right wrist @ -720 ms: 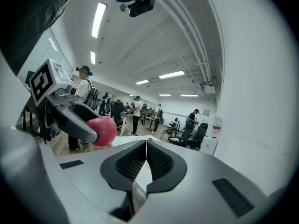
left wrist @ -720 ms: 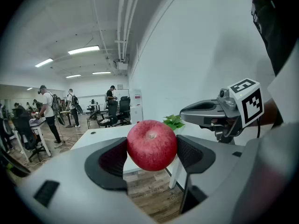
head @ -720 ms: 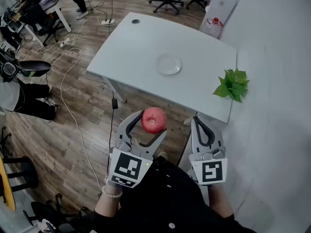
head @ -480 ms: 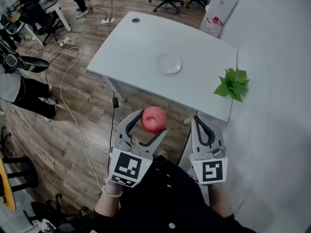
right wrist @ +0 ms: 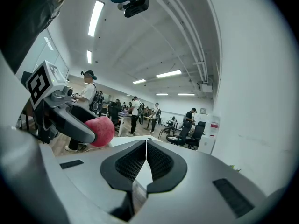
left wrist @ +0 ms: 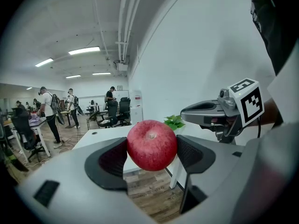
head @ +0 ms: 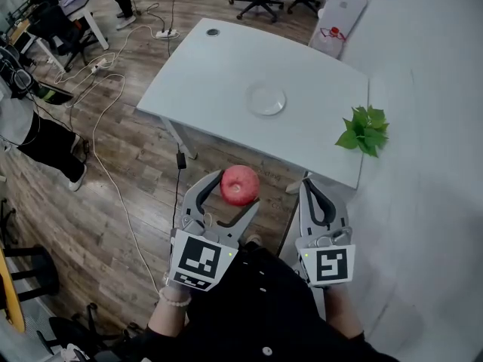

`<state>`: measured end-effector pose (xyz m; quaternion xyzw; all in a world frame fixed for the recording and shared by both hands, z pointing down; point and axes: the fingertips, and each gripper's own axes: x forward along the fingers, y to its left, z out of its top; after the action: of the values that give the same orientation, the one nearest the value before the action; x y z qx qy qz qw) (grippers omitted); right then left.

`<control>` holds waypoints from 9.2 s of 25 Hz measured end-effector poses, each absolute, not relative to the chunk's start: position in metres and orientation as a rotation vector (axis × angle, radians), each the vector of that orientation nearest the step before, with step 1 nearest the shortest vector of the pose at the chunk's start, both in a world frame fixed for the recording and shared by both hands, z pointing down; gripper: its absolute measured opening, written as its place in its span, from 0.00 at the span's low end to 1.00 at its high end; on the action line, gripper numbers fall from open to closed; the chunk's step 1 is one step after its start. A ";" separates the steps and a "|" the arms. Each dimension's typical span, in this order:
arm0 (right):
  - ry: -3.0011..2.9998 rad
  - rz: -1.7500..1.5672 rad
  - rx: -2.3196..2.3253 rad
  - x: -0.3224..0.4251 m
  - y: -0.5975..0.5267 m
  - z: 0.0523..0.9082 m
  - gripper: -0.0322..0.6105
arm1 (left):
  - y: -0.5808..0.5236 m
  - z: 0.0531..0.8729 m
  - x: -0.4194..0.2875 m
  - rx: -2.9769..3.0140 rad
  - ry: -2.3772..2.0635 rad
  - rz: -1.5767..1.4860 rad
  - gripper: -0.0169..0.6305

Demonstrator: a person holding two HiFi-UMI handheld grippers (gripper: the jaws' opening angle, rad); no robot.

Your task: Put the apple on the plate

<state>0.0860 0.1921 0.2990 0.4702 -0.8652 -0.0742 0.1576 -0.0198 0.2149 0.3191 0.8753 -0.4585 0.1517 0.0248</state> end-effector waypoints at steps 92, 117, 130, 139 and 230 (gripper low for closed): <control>-2.567 -0.090 1.159 0.088 -0.112 0.336 0.12 | -0.083 0.353 -0.024 2.523 -1.558 0.561 0.56; -2.404 -0.002 1.303 0.088 -0.131 0.355 0.12 | -0.136 0.406 -0.005 2.678 -1.270 0.614 0.56; -2.337 0.036 1.369 0.102 -0.126 0.363 0.12 | -0.140 0.457 0.009 2.645 -1.180 0.679 0.56; -2.265 0.064 1.410 0.122 -0.117 0.370 0.12 | -0.148 0.487 0.021 2.630 -1.131 0.724 0.56; -2.375 -0.086 1.377 0.087 -0.124 0.339 0.12 | -0.151 0.411 -0.021 2.684 -1.396 0.669 0.05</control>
<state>0.0867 -0.1235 0.3393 0.4917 -0.8478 -0.0308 0.1963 -0.0214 -0.1515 0.4107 0.8660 -0.4505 0.2159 0.0215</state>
